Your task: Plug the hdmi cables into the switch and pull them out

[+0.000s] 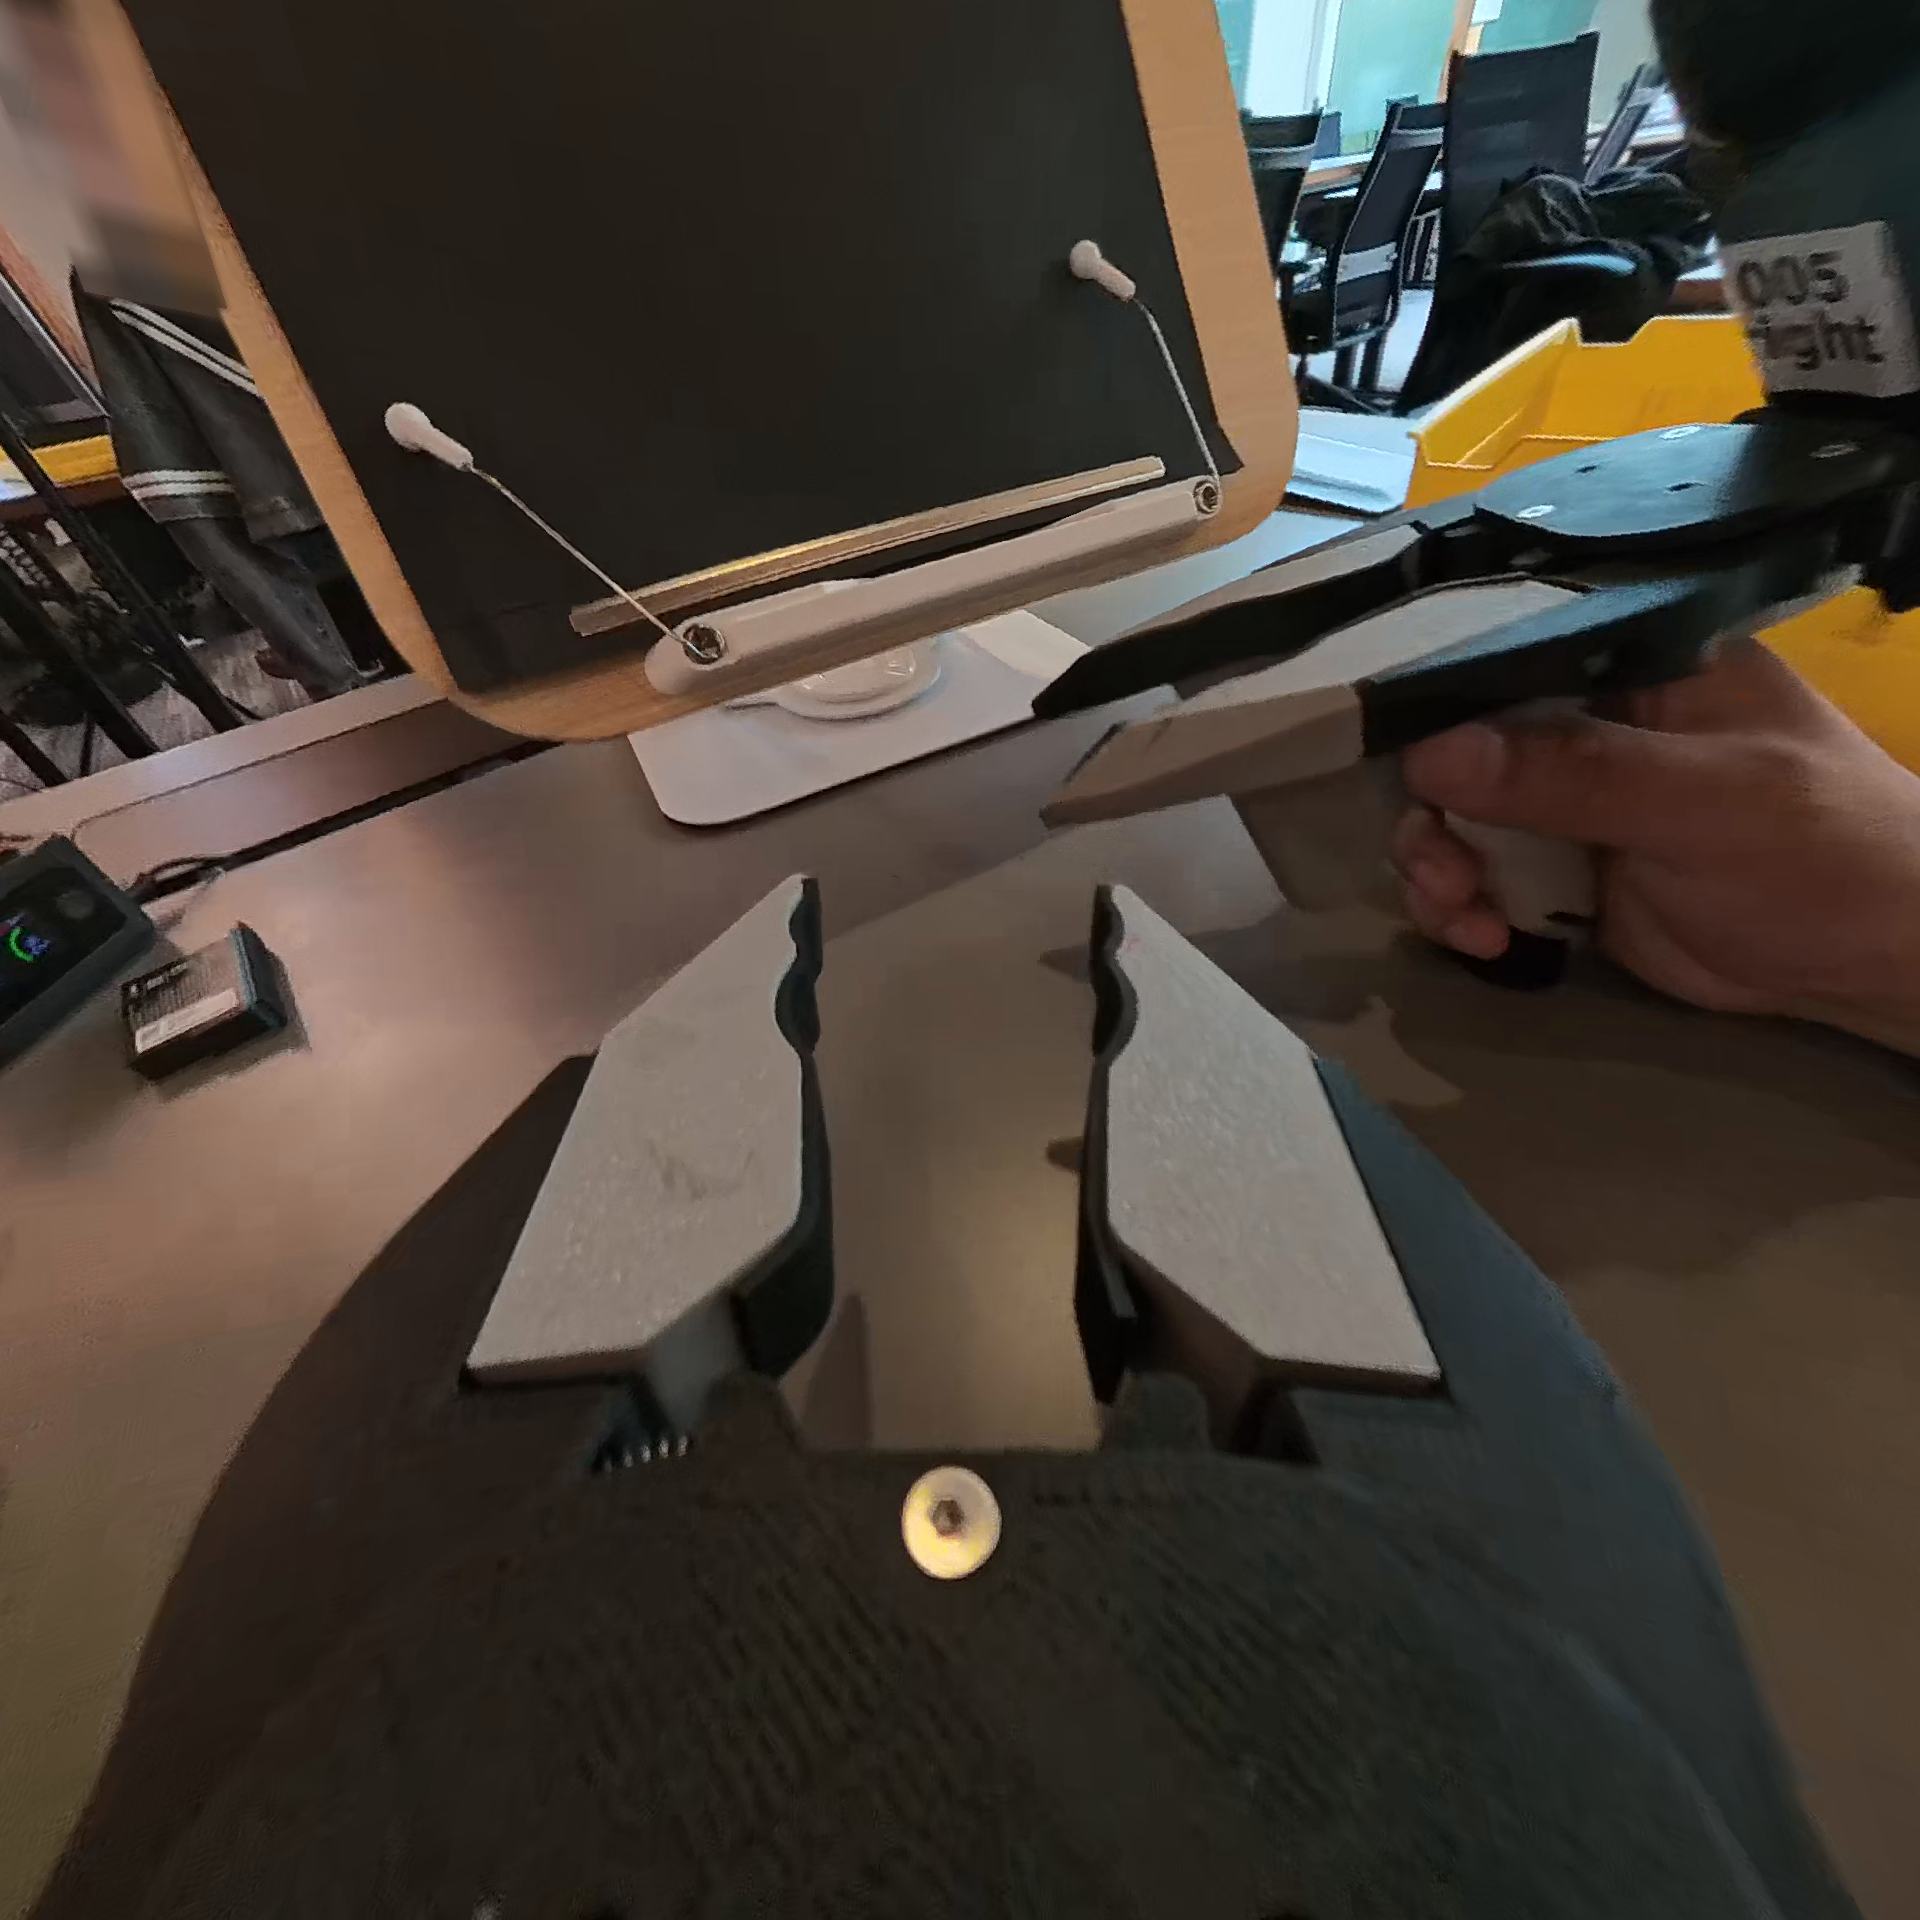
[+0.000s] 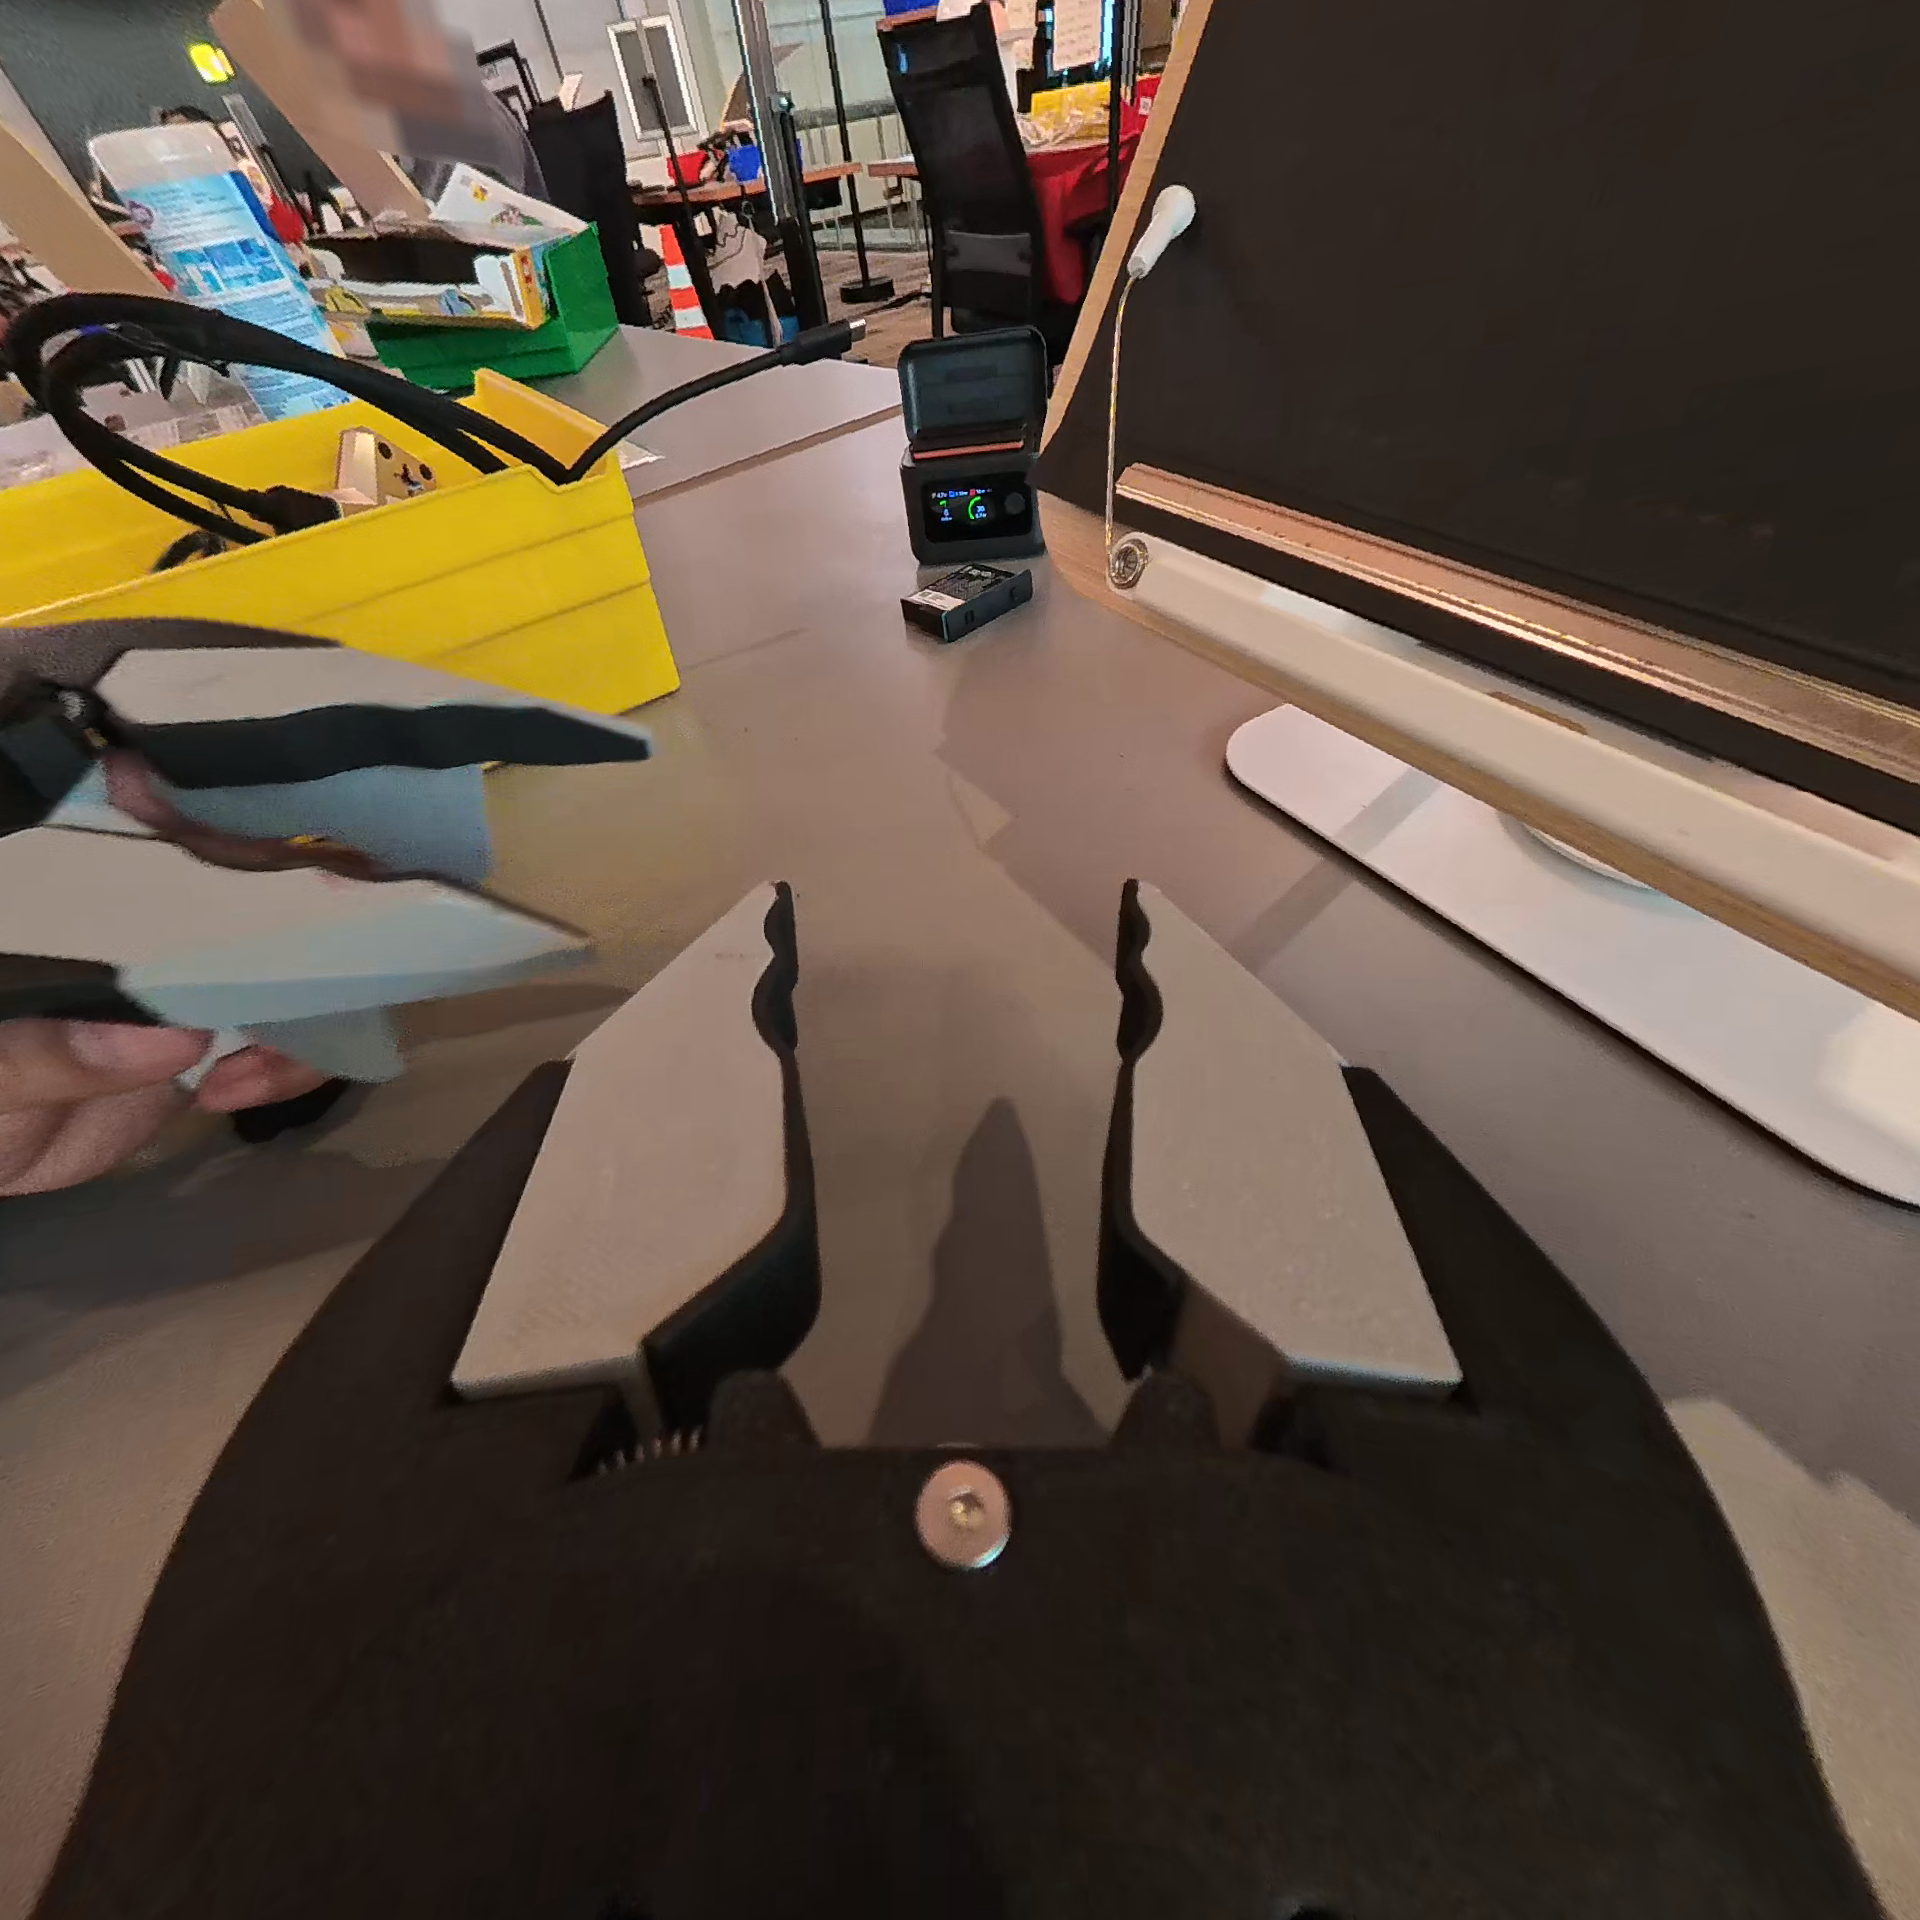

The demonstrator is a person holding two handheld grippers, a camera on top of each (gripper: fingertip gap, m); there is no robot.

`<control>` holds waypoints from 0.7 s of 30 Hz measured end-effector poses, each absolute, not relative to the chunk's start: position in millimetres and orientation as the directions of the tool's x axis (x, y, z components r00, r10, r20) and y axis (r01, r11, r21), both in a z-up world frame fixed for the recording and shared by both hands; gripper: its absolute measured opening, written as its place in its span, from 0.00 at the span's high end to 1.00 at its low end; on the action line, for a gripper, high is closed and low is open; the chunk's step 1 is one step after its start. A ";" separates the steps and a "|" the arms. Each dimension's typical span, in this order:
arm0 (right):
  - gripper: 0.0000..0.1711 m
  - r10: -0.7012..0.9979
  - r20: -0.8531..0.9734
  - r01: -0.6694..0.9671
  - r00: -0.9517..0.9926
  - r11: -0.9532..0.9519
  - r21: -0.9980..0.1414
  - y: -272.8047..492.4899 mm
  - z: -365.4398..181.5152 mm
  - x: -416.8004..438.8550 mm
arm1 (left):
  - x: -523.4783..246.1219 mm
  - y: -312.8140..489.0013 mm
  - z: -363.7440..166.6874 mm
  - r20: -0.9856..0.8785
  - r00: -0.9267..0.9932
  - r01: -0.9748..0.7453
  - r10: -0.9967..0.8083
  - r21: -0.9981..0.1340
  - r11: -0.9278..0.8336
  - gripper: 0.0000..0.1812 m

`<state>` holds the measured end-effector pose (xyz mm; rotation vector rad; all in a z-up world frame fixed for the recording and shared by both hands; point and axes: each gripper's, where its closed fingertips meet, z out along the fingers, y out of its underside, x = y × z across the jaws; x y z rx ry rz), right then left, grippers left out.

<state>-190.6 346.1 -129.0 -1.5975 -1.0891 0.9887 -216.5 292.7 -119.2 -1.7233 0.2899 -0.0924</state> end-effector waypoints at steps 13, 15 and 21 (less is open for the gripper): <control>0.67 0.961 -0.097 0.215 0.260 -0.156 -0.964 342.7 -129.2 -193.7 | -248.0 104.2 -58.8 -0.163 0.952 -0.227 -0.258 -0.944 -0.240 0.70; 0.67 0.962 -0.089 0.225 0.257 -0.149 -0.963 341.8 -130.4 -195.6 | -303.2 85.1 -12.4 -0.257 0.955 -0.286 -0.145 -0.928 -0.240 0.73; 0.67 0.958 -0.116 0.212 0.261 -0.174 -0.962 345.6 -129.8 -196.1 | -455.5 85.1 -28.6 -0.244 0.970 -0.192 -0.001 -0.760 -0.621 0.67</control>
